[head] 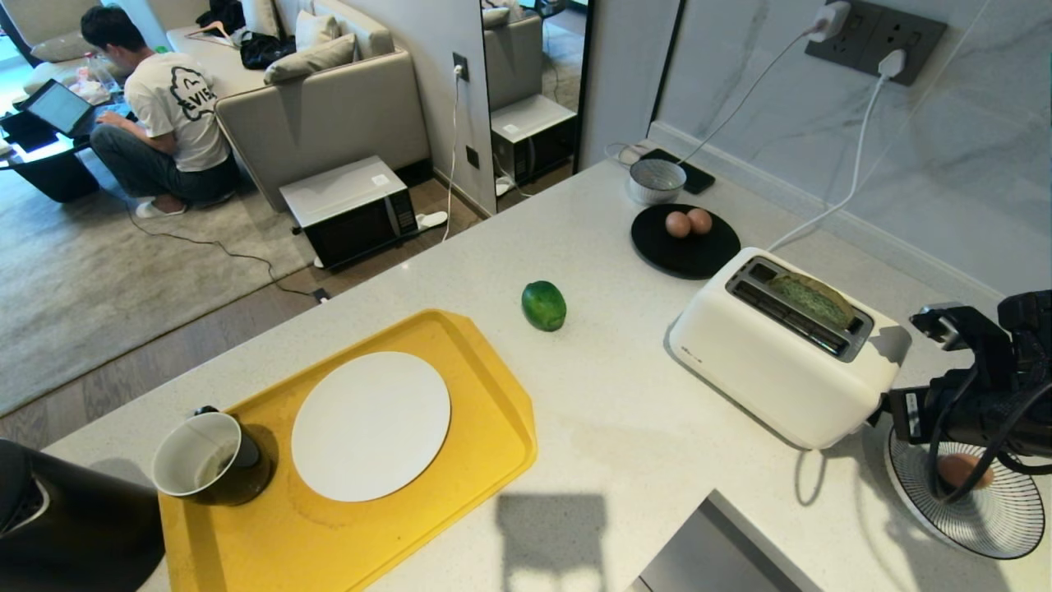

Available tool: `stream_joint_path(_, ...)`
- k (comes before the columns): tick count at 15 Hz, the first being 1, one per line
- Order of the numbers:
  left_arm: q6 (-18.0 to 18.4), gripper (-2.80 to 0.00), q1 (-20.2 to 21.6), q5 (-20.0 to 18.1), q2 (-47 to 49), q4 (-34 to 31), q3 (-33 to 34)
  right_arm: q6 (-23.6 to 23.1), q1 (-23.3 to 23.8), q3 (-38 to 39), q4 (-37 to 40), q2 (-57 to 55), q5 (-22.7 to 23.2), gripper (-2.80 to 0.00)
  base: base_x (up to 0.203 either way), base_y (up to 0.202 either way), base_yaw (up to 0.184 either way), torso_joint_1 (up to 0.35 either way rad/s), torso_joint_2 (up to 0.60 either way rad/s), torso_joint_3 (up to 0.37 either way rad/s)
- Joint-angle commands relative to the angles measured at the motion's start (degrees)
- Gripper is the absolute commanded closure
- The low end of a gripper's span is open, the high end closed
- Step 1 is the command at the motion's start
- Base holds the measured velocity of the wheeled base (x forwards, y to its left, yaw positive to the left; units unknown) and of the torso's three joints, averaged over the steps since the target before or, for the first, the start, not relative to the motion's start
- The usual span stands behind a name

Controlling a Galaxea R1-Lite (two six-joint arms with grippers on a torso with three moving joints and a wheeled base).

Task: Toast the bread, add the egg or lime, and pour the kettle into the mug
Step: Use a bread toaster

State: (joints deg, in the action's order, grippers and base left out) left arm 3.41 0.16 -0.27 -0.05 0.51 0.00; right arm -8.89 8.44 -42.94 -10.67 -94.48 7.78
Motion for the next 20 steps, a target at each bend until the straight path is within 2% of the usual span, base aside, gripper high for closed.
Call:
stream_joint_path(1, 0.01, 0.00, 0.02, 0.01, -0.04, 0.02, 0.00, -0.08, 0.00, -0.04, -0.06, -0.09, 0.04, 0.00, 0.000, 0.000, 0.000, 0.000, 0.00, 0.000)
stream_joint_path(20, 0.01, 0.00, 0.02, 0.01, -0.04, 0.02, 0.00, -0.08, 0.00, -0.39, -0.06, -0.18, 0.04, 0.00, 0.000, 0.000, 0.000, 0.000, 0.00, 0.000)
